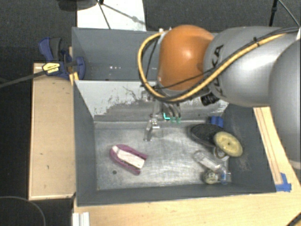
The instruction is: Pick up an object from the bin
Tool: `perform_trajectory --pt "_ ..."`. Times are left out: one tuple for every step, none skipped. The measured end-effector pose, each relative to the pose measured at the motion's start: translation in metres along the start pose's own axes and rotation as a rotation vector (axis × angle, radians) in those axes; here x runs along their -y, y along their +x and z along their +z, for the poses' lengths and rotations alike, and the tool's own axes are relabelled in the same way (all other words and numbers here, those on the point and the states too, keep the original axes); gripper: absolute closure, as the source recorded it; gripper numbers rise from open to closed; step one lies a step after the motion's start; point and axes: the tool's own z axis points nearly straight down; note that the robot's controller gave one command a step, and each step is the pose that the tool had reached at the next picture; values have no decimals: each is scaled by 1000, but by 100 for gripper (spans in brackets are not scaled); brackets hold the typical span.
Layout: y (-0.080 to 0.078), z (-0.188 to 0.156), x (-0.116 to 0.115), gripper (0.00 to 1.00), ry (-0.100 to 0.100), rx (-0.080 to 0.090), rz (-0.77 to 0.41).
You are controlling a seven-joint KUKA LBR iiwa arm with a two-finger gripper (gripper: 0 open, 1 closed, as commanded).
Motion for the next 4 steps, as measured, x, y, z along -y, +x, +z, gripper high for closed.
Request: perform_trajectory --pt "36 98 -31 0 -6 17 152" --pt "87 86 -36 0 -1 5 154" --pt "94 87 -57 0 -3 8 422" --pt "110 112 -53 0 -6 -6 714"
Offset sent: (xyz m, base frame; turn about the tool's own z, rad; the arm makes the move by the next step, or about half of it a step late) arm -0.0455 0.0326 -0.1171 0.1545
